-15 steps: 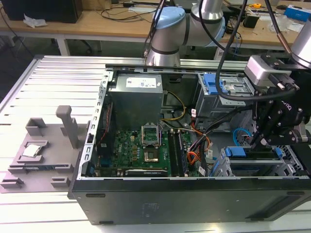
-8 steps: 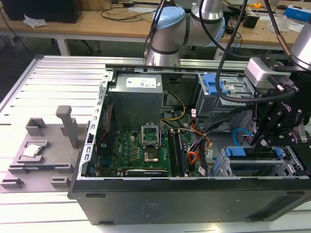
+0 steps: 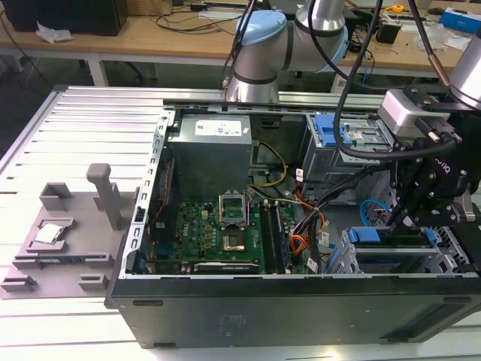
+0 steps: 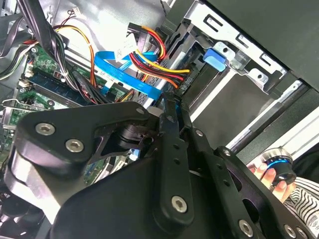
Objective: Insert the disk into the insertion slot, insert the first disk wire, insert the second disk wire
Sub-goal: 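Insert the second disk wire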
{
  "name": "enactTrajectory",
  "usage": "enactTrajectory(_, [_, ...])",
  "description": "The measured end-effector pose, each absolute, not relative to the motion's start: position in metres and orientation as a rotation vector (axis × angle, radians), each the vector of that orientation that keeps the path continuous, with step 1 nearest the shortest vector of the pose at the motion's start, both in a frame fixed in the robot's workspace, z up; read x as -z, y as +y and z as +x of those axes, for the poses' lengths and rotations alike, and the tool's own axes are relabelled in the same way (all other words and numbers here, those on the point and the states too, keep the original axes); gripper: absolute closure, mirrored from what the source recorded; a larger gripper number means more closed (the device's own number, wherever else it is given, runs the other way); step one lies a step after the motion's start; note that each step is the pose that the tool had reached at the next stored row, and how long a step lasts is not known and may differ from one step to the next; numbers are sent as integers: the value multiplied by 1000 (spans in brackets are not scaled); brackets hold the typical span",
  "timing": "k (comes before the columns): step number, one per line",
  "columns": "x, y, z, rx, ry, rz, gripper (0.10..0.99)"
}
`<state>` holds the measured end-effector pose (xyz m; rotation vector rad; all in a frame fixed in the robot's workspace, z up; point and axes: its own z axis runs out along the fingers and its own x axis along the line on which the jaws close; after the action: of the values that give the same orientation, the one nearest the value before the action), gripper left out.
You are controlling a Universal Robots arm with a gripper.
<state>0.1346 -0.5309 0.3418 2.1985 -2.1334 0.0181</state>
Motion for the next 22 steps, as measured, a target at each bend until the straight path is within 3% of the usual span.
enactTrajectory(22, [-340, -531, 135, -9, -2125, 2211, 925])
